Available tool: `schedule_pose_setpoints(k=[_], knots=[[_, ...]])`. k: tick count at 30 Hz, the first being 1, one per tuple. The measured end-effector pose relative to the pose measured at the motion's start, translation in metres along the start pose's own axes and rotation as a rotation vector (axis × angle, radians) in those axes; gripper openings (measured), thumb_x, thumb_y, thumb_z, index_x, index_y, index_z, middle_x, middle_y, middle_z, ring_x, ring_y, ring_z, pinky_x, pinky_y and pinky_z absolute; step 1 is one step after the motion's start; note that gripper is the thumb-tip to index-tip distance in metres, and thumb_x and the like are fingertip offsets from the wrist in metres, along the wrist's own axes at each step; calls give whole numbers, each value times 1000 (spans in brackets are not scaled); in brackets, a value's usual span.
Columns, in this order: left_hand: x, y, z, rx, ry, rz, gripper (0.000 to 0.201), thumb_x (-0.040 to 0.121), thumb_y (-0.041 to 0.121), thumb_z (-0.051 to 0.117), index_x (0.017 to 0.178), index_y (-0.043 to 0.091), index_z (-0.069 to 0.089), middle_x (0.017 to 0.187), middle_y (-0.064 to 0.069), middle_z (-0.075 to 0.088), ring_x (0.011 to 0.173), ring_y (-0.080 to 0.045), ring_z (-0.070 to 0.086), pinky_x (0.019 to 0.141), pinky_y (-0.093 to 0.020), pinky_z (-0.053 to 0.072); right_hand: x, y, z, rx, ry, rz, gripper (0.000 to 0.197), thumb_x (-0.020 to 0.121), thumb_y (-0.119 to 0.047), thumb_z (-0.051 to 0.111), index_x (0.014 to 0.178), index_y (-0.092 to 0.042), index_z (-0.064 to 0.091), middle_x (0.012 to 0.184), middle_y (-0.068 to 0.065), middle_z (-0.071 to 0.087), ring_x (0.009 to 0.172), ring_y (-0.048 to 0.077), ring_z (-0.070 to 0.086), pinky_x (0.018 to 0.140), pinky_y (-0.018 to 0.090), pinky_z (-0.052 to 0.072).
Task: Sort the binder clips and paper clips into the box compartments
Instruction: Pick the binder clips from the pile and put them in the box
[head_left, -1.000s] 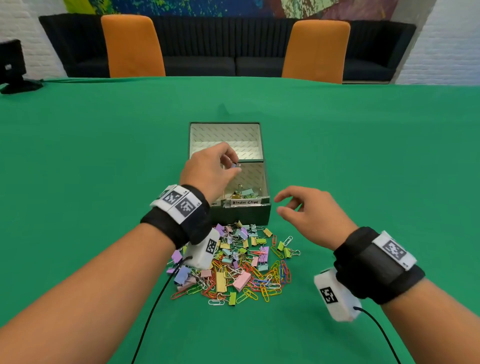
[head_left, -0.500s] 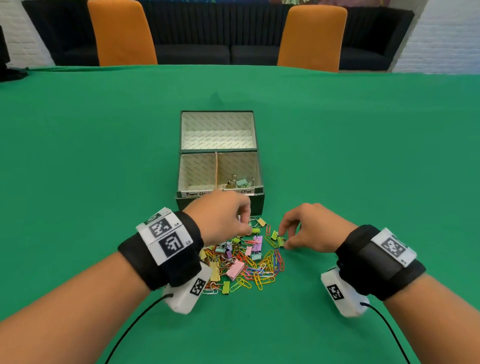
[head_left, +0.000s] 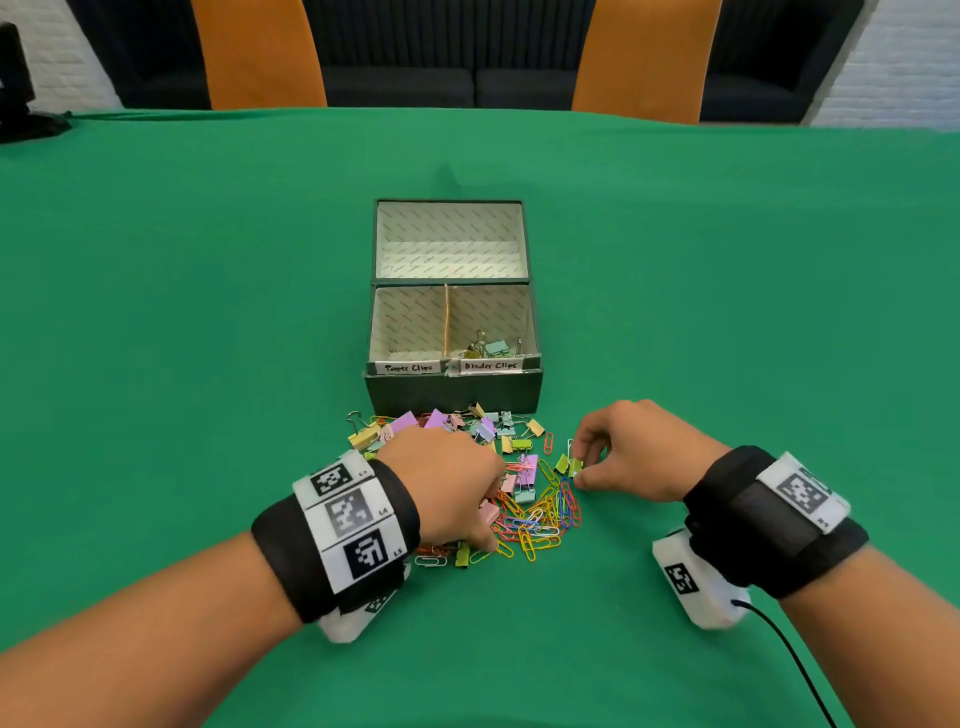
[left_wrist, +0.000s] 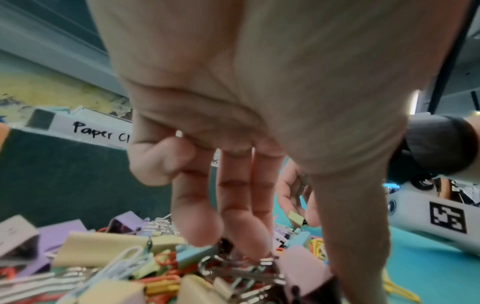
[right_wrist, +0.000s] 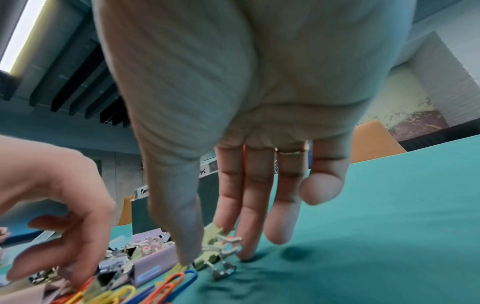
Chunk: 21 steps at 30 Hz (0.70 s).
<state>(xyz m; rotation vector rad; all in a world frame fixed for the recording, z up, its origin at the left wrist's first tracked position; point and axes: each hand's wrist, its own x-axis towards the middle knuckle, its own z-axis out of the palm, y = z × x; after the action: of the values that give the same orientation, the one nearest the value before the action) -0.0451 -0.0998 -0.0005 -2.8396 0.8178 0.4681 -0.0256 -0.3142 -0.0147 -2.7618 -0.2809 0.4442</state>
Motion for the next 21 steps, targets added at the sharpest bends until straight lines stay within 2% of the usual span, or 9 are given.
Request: schedule_pose_setpoints(k=[3,6,7,11,14,15,18,21], knots=[[-1,-2,-1,77,55,-19,39,80,54,62,104,23,64,97,-1,67,88,-25,63,66,-32,45,0,-1,-2,62,55,7,14,75,-30,72,88,-25,70,75,-14,71,67,-2,61,60,12,42],[-3,-7,-5,51,49,-37,26,86,41,57,102,22,65,96,-3,63,92,-27,62,81,-38,47,-2,-3,-4,126,93,8,14,79,-28,69,93,-26,71,79,-14,72,75,-1,65,70,15,47],[-4,-9,-6,25,50,-35,24,87,39,56,101,23,66,92,-2,62,89,-27,62,81,-37,47,-3,-5,-4,135,98,8,14,80,-27,68,93,-26,71,79,-14,72,77,0,66,72,17,49],[-10,-18,-10,-94,138,-33,22,84,35,51,97,27,67,80,4,65,73,-23,58,66,-30,48,-5,-12,-5,183,154,-50,13,80,-26,69,92,-28,72,81,-14,72,78,-2,65,77,22,51],[-14,-31,-14,-198,251,-37,21,88,35,48,99,29,65,80,6,68,73,-20,61,68,-32,53,-2,-20,-10,241,372,-143,13,81,-31,72,93,-34,70,82,-23,62,74,-12,56,71,15,43],[-14,-34,-17,-242,302,-37,21,90,36,50,102,30,65,82,7,69,73,-16,62,70,-31,54,1,-23,-13,273,460,-185,14,81,-31,72,95,-33,70,86,-23,61,78,-11,55,74,15,44],[-14,-44,-26,-491,482,-56,20,90,35,59,108,30,66,78,15,69,70,-1,64,73,-26,56,16,-32,-24,317,652,-276,18,81,-32,71,99,-29,72,106,-12,63,101,5,57,90,34,49],[-12,-52,-34,-648,659,-75,8,85,32,68,91,28,70,72,17,68,67,3,64,71,-25,57,36,-45,-32,353,752,-290,19,82,-31,70,100,-26,73,112,-5,59,108,12,55,92,37,48]])
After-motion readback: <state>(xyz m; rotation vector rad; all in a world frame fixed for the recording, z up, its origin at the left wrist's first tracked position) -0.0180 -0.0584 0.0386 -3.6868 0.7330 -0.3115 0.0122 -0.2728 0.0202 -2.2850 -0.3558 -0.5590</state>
